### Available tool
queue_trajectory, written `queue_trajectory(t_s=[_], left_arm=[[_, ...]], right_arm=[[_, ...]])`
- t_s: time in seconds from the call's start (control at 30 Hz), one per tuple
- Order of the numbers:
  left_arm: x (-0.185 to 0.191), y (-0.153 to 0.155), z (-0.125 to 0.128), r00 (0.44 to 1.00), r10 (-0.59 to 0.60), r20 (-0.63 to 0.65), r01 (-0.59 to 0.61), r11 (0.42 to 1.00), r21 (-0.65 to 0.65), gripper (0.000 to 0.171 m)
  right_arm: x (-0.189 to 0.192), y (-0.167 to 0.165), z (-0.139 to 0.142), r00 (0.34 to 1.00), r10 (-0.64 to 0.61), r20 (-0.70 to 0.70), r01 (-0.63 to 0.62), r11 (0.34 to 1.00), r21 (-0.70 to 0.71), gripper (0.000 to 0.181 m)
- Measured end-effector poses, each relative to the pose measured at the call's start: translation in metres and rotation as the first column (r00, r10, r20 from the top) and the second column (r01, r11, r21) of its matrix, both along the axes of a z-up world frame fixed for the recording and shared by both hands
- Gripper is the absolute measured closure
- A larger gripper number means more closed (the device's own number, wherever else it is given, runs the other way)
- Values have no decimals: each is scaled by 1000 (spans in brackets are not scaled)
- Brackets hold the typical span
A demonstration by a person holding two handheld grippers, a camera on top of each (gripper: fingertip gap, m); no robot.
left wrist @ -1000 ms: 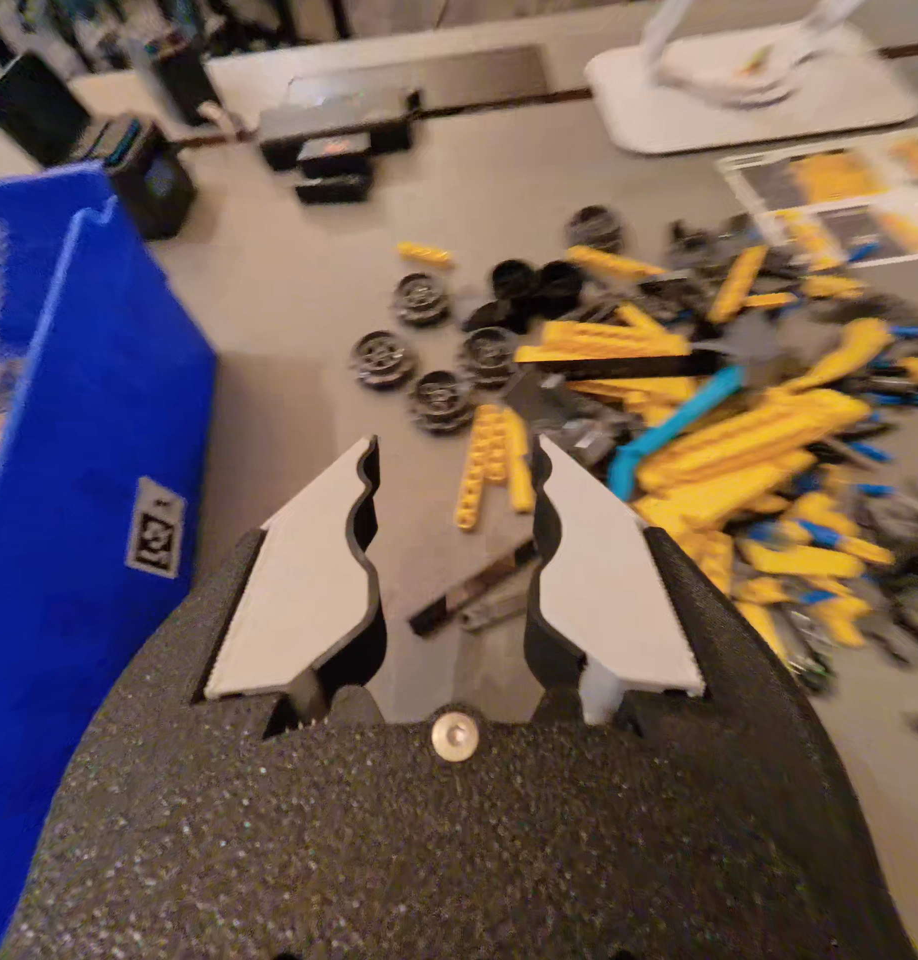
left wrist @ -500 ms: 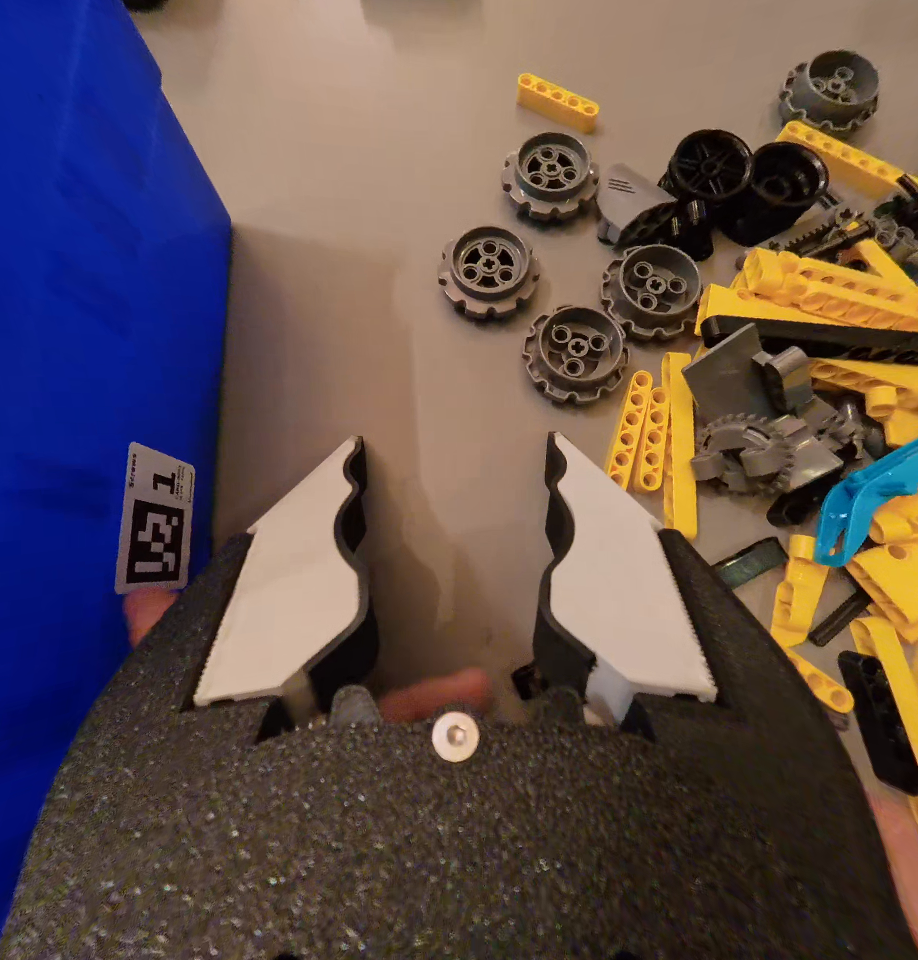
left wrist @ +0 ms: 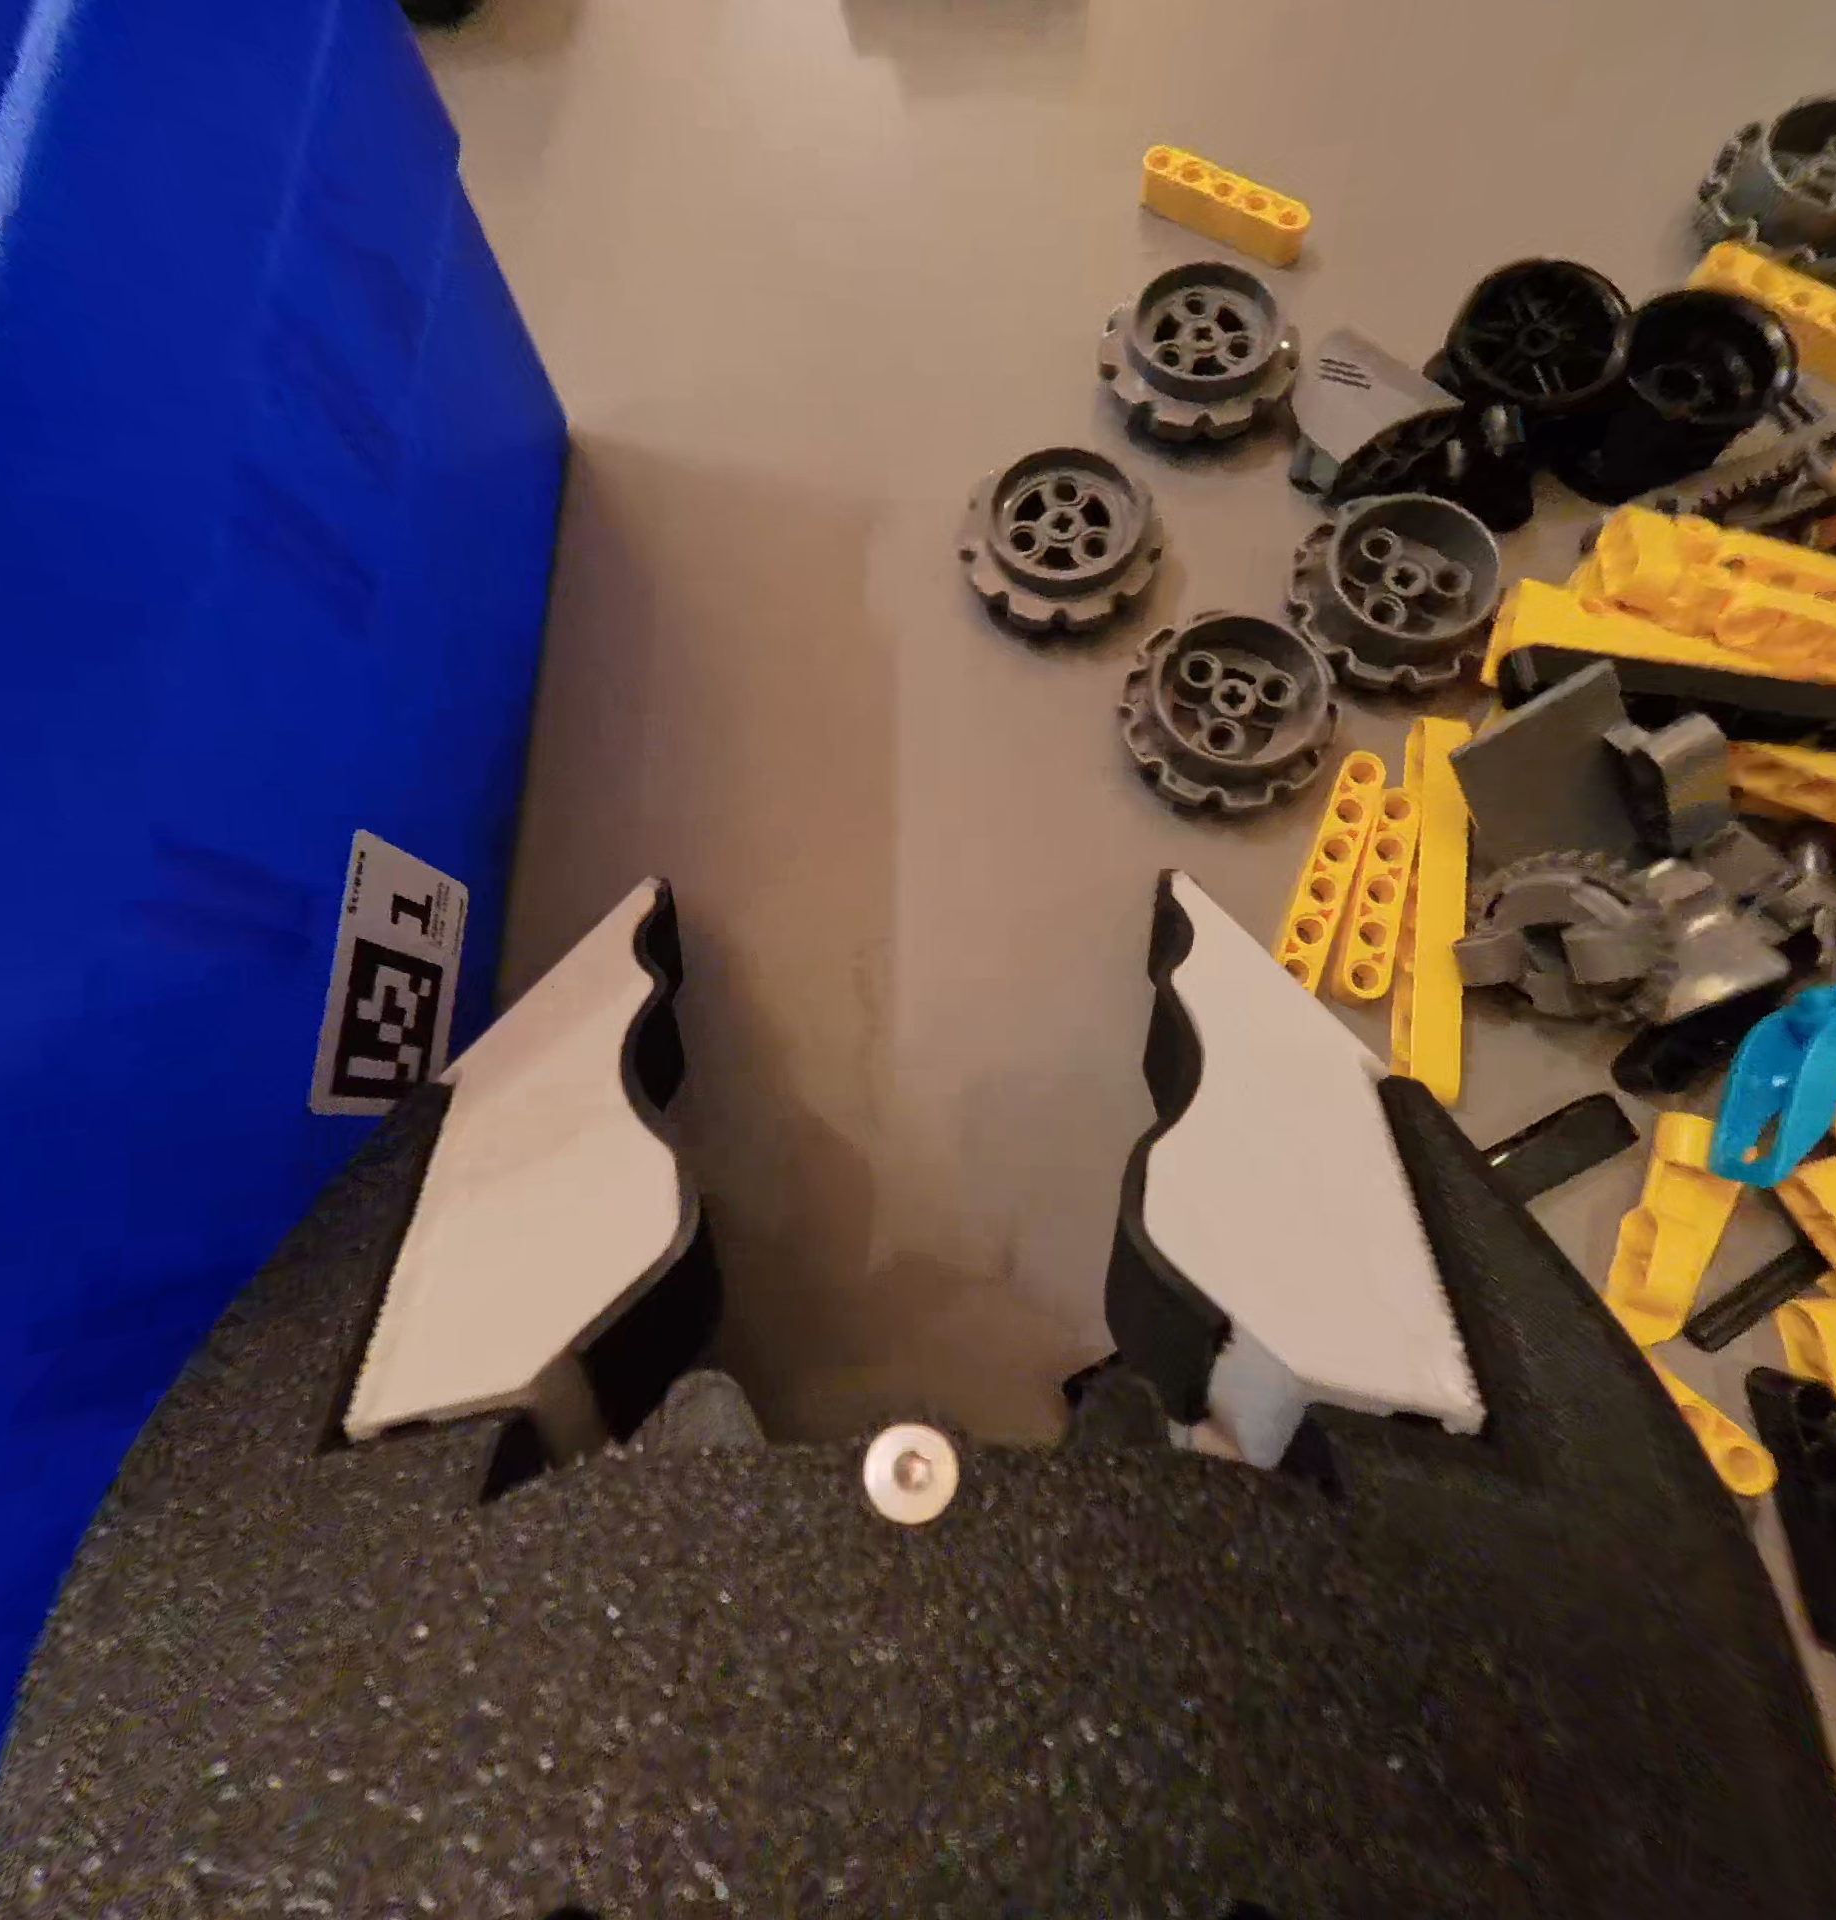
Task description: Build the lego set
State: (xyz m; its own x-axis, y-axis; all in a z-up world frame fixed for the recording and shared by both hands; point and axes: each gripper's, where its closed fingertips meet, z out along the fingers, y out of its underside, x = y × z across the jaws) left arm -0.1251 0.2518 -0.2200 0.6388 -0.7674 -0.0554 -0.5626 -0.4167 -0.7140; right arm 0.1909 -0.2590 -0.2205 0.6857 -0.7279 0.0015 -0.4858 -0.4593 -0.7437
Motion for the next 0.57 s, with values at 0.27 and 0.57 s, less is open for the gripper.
queue_trajectory(t_s=[0.27,0.57], left_arm=[[-1,1,6,987,32,160,-10,990,-138,83],[-1,1,1,998,24,63,-19,997,-76,83]], right_arm=[[0,0,0,1000,0,0,0,1000,0,106],[0,0,0,1000,0,0,0,1000,0,106]])
